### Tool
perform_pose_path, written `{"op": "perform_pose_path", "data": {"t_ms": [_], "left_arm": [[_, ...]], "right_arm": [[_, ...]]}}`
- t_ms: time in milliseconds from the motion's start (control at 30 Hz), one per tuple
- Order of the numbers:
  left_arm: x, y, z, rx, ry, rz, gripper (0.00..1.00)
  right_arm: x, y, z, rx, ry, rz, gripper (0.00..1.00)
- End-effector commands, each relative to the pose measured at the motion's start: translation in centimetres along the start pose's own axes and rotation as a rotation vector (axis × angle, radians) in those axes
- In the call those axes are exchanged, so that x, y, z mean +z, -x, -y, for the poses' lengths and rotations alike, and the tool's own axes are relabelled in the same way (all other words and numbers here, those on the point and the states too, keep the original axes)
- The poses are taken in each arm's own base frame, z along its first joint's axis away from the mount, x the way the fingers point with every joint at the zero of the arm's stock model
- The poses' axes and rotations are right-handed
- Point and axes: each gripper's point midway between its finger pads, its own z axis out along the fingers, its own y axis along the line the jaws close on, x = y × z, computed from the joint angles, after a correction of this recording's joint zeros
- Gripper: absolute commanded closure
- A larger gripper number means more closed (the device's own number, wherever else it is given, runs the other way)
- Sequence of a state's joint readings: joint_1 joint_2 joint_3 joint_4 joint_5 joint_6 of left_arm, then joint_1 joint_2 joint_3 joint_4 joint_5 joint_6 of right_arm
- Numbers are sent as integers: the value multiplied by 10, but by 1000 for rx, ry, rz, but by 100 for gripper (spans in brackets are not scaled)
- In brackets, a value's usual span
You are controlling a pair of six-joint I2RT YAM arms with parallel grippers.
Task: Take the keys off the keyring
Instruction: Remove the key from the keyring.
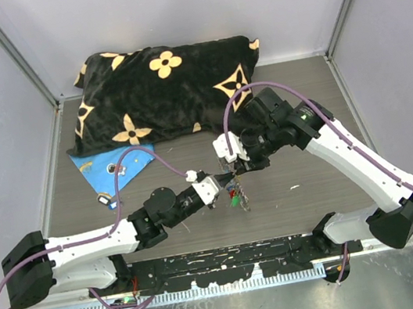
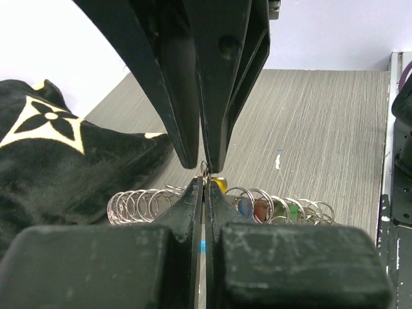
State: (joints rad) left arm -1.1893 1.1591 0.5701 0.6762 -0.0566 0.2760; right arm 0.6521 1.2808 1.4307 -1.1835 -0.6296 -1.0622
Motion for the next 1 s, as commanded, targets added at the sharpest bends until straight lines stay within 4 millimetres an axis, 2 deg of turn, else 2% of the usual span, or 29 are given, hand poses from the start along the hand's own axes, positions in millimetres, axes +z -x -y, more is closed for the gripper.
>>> {"op": "perform_pose_path", "data": {"t_ms": [0, 233, 367, 500, 867, 967], "left_arm": [[-3, 49, -12, -50, 25, 157, 100], [-8, 57, -15, -100, 31, 197, 100], [-11, 64, -15, -123, 32, 227, 100], [-14, 69, -17, -141, 38, 252, 100], [-19, 77, -18, -166, 33, 277, 100], [-19, 78, -18, -167, 35, 278, 100]], "right_arm": [[-16, 26, 3, -23, -31, 169, 73], [-22, 27, 3, 26, -22, 283, 55], [-19, 30, 1, 32, -11, 334, 50], [-18, 33, -2, 38, 11, 368, 51], [-18, 25, 3, 9, -21, 319, 66], [-20, 24, 3, -3, -27, 305, 67]]}}
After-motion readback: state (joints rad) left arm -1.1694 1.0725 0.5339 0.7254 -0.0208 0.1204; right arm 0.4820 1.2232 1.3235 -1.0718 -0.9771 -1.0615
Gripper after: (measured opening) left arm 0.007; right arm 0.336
